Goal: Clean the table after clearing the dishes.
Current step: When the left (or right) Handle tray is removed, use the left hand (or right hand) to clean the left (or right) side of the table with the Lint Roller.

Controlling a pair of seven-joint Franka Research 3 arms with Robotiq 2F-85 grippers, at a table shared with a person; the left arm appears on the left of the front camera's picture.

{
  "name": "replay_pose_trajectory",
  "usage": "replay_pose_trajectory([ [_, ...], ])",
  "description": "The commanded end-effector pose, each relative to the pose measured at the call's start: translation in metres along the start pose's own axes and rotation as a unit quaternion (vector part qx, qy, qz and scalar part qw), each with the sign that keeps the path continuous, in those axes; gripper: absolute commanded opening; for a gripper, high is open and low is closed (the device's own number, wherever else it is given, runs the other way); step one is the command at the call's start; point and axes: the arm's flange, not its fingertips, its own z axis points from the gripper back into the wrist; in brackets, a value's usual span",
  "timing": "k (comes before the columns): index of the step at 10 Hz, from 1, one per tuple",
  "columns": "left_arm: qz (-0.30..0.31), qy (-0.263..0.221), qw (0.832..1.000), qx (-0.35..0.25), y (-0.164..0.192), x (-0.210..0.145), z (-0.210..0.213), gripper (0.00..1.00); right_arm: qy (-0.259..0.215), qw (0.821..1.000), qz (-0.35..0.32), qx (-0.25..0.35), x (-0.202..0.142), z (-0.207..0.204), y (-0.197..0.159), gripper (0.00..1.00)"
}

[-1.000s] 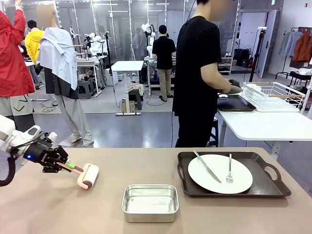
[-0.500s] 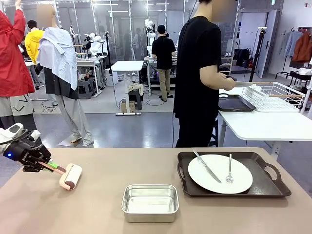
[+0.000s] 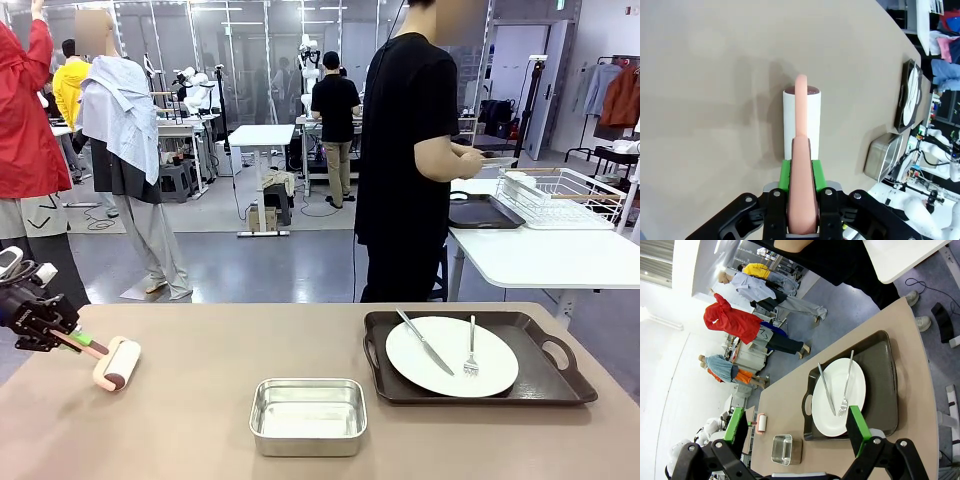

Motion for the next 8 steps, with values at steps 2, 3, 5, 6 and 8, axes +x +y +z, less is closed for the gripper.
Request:
replay_pose_trajectory([
  [2, 0.014, -0.009, 0.998, 0.054, 0.006, -0.011, 0.007, 0.20, -0.002, 1.000, 0.005, 0.007, 0.000, 0.002, 0.002, 1.00],
  [3, 0.015, -0.014, 0.997, 0.074, 0.005, -0.012, 0.012, 0.20, -0.002, 1.000, 0.005, 0.007, 0.000, 0.002, 0.002, 1.00],
  [5, 0.016, -0.023, 0.995, 0.093, -0.003, -0.012, 0.021, 0.20, -0.002, 1.000, 0.005, 0.007, 0.000, 0.002, 0.002, 1.00],
  [6, 0.014, -0.026, 0.995, 0.098, -0.008, -0.012, 0.024, 0.20, -0.002, 1.000, 0.005, 0.007, 0.000, 0.002, 0.002, 1.00],
  [8, 0.018, -0.019, 0.991, 0.130, -0.016, -0.014, 0.025, 0.20, -0.002, 1.000, 0.005, 0.007, 0.000, 0.002, 0.002, 1.00],
])
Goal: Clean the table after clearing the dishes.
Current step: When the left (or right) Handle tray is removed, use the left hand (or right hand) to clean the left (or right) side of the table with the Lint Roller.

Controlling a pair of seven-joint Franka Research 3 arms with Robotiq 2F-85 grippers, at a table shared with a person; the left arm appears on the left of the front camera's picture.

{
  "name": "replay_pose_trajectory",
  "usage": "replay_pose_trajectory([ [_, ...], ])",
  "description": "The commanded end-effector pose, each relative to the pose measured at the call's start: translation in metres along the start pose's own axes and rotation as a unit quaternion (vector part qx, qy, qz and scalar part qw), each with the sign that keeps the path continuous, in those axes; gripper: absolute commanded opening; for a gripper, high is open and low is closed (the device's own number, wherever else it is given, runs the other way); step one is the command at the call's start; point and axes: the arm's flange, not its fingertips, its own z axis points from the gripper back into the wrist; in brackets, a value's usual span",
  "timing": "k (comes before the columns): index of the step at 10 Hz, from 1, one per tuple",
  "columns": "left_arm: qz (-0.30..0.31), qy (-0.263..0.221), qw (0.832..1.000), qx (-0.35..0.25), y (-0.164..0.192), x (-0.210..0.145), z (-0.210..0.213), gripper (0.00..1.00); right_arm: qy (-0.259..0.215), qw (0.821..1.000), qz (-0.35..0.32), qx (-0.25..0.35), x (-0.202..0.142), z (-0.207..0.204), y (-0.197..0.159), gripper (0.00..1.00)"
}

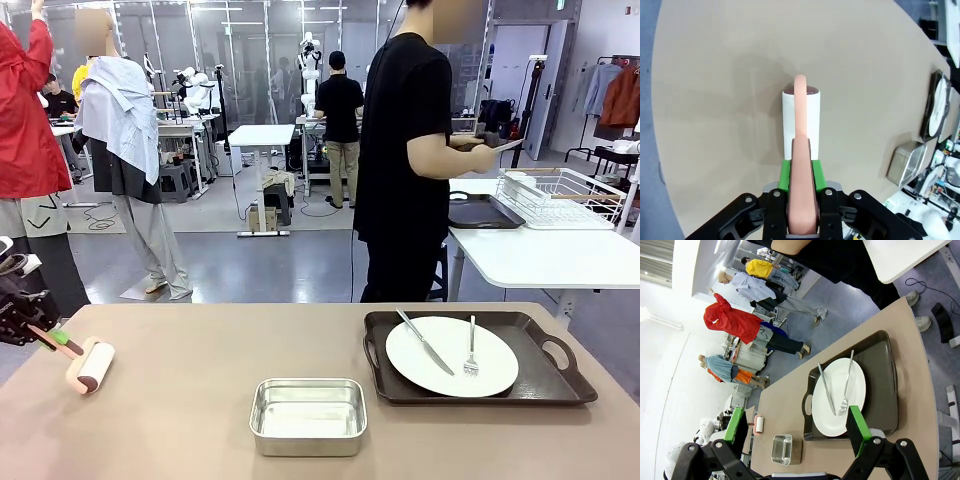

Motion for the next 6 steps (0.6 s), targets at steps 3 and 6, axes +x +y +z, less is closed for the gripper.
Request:
replay_pose_trajectory([
  [3, 0.017, -0.007, 0.998, 0.064, -0.019, -0.011, 0.007, 0.20, -0.002, 1.000, 0.005, 0.007, 0.000, 0.002, 0.002, 1.00],
  [6, -0.028, -0.036, 0.998, 0.053, -0.063, -0.023, 0.035, 0.20, -0.002, 1.000, 0.005, 0.007, 0.000, 0.002, 0.002, 1.00],
])
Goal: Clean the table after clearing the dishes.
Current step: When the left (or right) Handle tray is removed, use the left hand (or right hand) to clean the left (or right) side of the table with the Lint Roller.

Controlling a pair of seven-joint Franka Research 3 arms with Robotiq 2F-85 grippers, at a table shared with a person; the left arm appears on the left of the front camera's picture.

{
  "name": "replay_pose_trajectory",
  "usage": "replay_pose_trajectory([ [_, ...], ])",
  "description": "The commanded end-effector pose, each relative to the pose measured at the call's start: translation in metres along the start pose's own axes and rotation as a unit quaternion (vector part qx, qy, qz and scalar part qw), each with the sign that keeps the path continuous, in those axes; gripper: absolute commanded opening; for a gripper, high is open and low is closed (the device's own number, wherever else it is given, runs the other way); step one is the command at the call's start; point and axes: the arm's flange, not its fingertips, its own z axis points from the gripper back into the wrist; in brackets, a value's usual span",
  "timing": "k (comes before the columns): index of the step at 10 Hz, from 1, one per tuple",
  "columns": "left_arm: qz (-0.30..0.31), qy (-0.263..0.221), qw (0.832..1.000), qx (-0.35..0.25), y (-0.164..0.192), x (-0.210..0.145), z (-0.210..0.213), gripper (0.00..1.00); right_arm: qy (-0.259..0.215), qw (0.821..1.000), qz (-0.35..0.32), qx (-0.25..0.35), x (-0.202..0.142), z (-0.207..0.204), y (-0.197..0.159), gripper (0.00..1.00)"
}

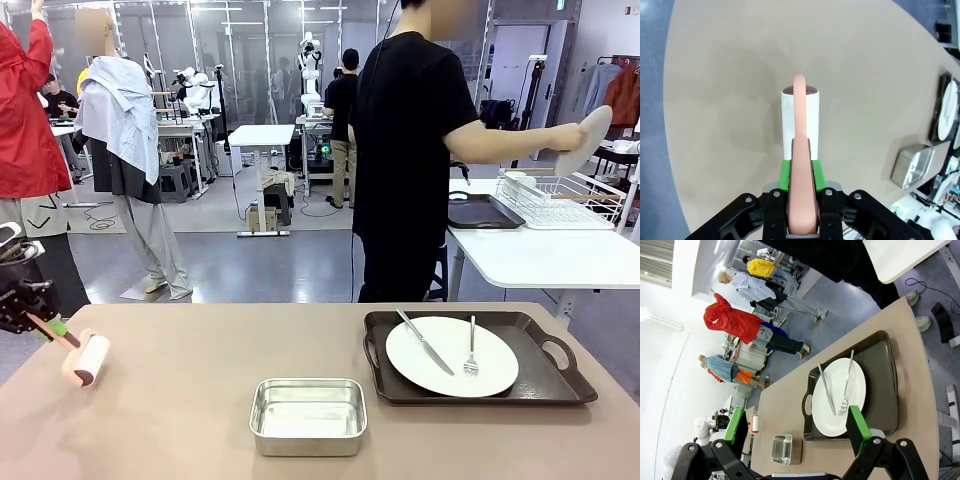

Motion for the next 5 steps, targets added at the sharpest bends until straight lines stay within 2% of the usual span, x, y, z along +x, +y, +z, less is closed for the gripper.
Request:
replay_pose_trajectory([
  [1, -0.035, -0.038, 0.999, -0.001, -0.034, -0.019, 0.028, 0.20, -0.002, 1.000, 0.005, 0.007, 0.000, 0.002, 0.002, 1.00],
  [4, -0.067, -0.082, 0.994, -0.004, -0.053, -0.035, 0.054, 0.20, -0.002, 1.000, 0.005, 0.007, 0.000, 0.002, 0.002, 1.00],
  [5, -0.051, -0.050, 0.997, -0.007, -0.052, -0.017, 0.050, 0.20, -0.002, 1.000, 0.005, 0.007, 0.000, 0.002, 0.002, 1.00],
])
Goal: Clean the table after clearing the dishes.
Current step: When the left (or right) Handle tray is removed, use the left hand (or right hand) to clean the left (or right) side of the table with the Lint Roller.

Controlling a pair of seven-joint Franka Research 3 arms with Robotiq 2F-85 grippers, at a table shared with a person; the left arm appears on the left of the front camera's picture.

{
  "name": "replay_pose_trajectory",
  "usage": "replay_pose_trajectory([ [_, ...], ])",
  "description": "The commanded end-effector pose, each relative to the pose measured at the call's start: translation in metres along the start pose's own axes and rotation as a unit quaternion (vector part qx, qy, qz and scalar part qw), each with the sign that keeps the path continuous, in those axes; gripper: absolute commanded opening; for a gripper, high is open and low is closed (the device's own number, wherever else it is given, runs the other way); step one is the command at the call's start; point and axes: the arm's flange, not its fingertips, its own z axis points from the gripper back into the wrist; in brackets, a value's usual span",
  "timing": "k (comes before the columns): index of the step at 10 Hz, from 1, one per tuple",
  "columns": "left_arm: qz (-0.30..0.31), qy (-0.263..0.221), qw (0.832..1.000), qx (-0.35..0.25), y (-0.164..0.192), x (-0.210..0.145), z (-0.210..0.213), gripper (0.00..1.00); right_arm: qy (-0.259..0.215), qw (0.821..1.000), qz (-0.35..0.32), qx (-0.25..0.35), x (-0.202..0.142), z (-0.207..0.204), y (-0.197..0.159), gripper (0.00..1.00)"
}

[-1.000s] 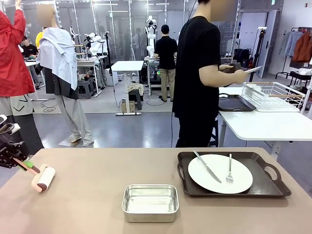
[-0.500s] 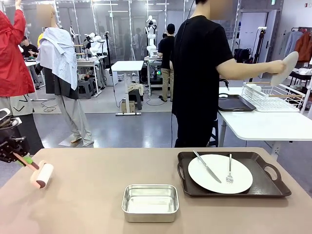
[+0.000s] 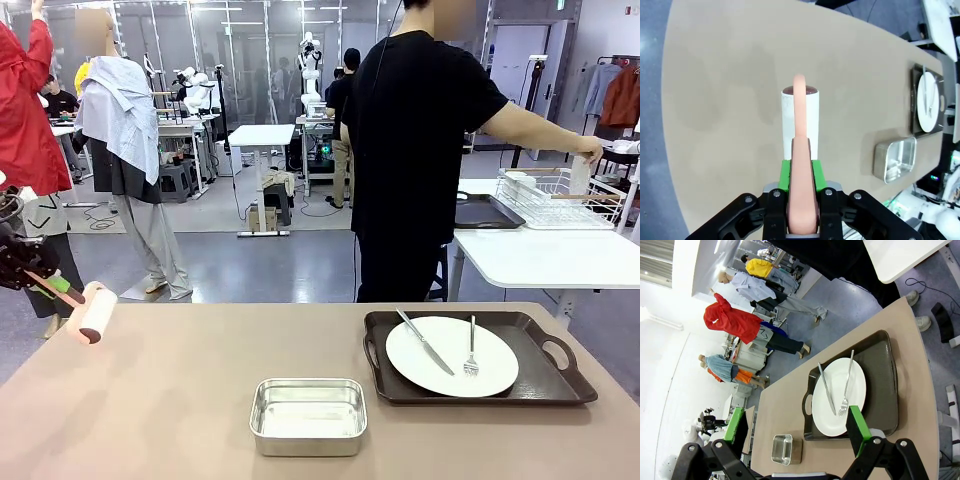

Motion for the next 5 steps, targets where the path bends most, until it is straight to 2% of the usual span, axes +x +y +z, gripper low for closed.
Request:
replay_pose_trajectory([
  [1, 0.009, 0.013, 1.000, 0.002, 0.0094, 0.0064, -0.0120, 0.20, -0.002, 1.000, 0.005, 0.007, -0.0004, 0.0016, 0.0023, 1.00],
  [5, 0.009, 0.013, 1.000, 0.002, 0.0094, 0.0064, -0.0120, 0.20, -0.002, 1.000, 0.005, 0.007, -0.0004, 0.0016, 0.0023, 1.00],
])
